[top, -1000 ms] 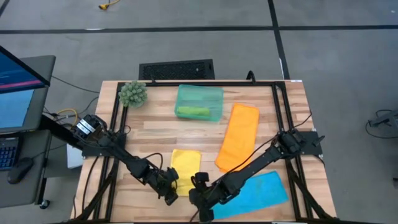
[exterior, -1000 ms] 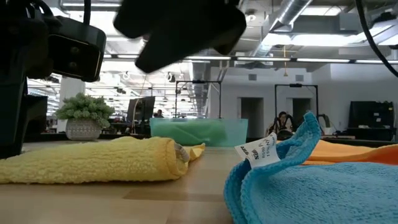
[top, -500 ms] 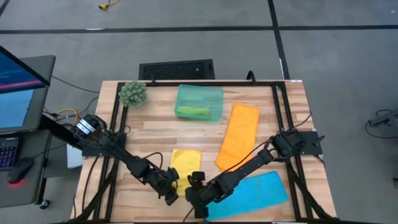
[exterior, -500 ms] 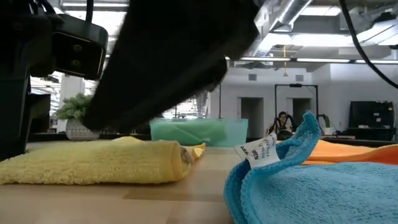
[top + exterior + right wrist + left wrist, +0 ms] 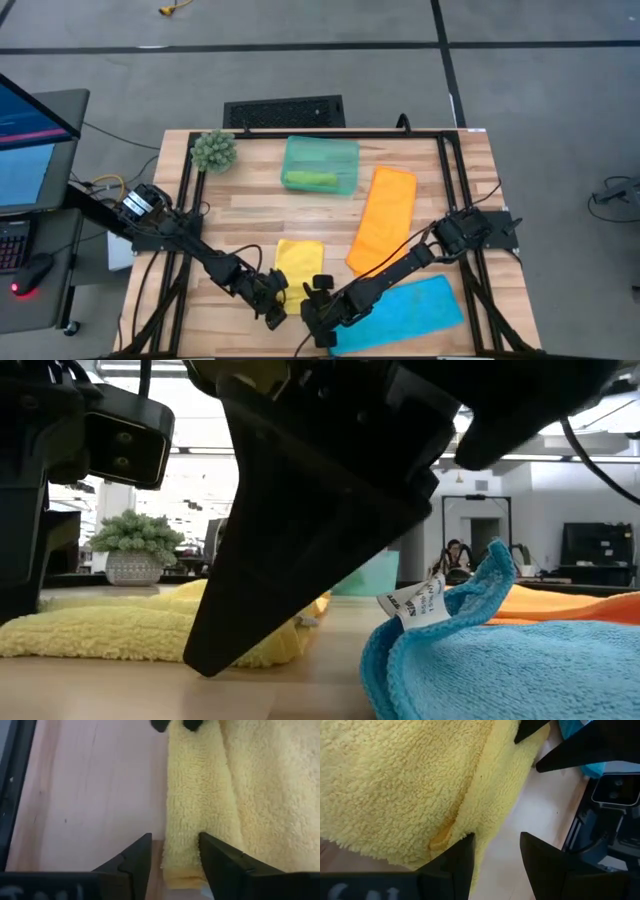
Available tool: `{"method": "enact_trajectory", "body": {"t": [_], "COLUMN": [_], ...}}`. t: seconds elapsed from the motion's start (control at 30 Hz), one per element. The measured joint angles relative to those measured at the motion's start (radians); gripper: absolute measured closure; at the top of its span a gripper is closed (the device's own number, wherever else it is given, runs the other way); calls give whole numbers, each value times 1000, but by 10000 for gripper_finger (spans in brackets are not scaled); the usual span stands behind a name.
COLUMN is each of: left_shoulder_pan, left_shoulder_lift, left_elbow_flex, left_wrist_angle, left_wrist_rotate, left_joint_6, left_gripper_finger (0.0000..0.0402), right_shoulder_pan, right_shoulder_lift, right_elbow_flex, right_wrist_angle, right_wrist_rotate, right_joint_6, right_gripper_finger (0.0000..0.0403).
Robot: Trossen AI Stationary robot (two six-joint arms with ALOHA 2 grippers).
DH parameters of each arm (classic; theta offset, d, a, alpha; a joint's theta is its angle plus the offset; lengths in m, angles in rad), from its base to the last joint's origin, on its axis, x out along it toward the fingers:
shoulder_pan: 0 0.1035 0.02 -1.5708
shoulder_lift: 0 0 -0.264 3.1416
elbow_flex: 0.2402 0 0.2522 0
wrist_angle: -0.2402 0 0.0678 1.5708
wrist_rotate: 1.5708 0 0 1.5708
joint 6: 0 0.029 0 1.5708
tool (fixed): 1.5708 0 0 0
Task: Roll microfiber towels into tight, uniform cylinder then place into a basket
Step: Roll the yellow towel
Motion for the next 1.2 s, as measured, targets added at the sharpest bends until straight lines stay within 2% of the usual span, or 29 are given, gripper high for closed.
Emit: {"method": "enact_trajectory", "body": {"t": [0.13,0.37,0.43,0.63,0.77,0.93,1.2], "left_shoulder_pan": [0,0,0,-8,-14,-45,-147], "left_shoulder_lift": [0,0,0,-39,-94,-159,-223], "left_elbow_flex": [0,0,0,0,0,0,0], "left_wrist_angle": [1,2,2,-15,-74,-175,-294], "left_wrist_rotate": [12,54,71,68,48,6,-128], "left_joint_6": [7,109,139,216,266,315,421], "left_gripper_finger": [249,249,249,249,249,249,249], "right_shoulder_pan": [-10,-30,-29,-29,-30,-28,-61], "right_shoulder_lift": [1,2,2,4,6,8,9], "right_elbow_flex": [0,-1,-2,-4,-5,-7,-7], "right_wrist_angle": [-2,4,13,67,111,166,291], "right_wrist_rotate": [22,5,4,-18,-88,-167,-356], "right_joint_6": [17,69,73,129,154,219,380], "right_gripper_finger": [243,366,389,378,395,391,396]}}
